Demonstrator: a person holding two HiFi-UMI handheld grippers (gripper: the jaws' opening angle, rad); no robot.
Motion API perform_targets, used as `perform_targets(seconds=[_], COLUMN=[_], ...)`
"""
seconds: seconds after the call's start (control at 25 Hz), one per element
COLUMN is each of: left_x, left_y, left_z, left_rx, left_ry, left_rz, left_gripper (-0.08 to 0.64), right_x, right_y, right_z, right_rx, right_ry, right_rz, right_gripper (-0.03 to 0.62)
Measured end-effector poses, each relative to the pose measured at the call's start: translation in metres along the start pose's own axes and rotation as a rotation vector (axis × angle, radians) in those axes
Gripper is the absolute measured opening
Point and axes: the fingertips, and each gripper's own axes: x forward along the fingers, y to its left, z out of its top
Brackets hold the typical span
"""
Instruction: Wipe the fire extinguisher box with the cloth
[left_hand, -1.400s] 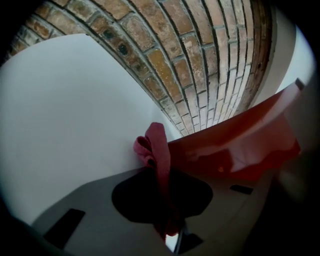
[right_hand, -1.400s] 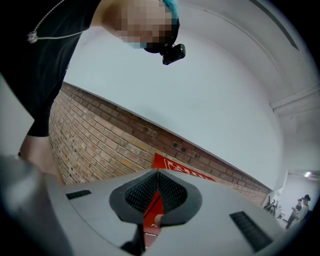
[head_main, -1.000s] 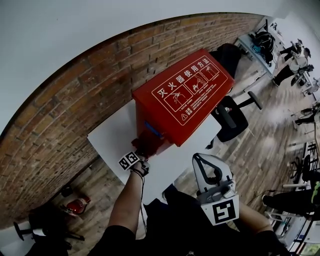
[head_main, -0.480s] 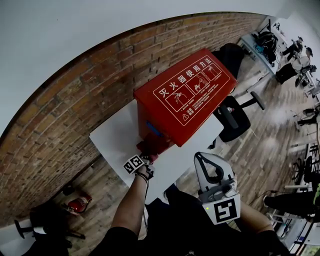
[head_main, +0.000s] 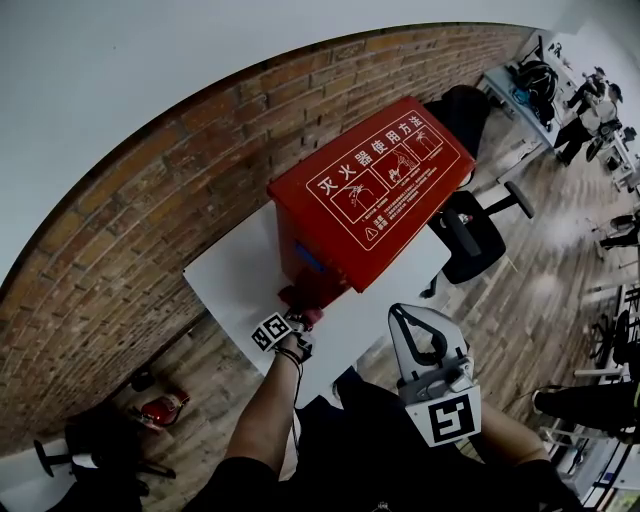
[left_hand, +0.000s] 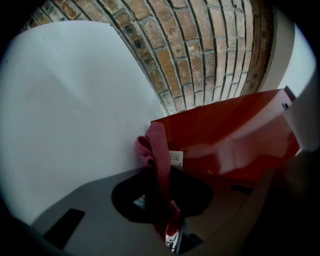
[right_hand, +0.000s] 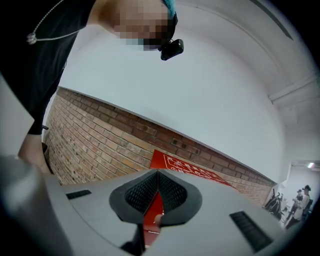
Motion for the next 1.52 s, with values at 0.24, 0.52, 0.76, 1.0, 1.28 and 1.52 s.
perform_targets(seconds=[0.24,0.52,0.76,1.0,1.28,1.52], left_x=[-0.006,-0.013,-0.019,-0.026,-0.038,-0.048], left_y=[-0.014,-0.033,-0.043,-0.060,-0.078,-0.104], left_z=[0.004,0.008,0.009,0.009,0.011,0.016], left_rx=[-0.005,-0.013,-0.010,-0.011,-0.035,-0.057], left_ry=[-0.017,-0.035,-0.046,-0.057,-0.077,-0.097], left_rz=[-0.031,-0.067,-0.087,-0.118,-0.152,-0.209], left_gripper=[0.109,0.109,0.109,0.109,0.109,0.109], right_x=[-0.001,0.000,-0.002,-0.006,-0.008,-0.011], right_y=[0.002,0.002,0.002,0.001,0.000,-0.001], right_z=[0.000,-0.001,-0.002,-0.002,-0.007,-0.013], right_rx=[0.002,0.023,0.029,0.038,0.032,0.045], right_ry=[-0.003,-0.010,-0.014,-0.015,-0.010,-0.004], right_rz=[0.010,0.012,0.013,0.013,0.015,0.014], right_gripper=[0.020,0.020,0.020,0.020,0.020,0.020])
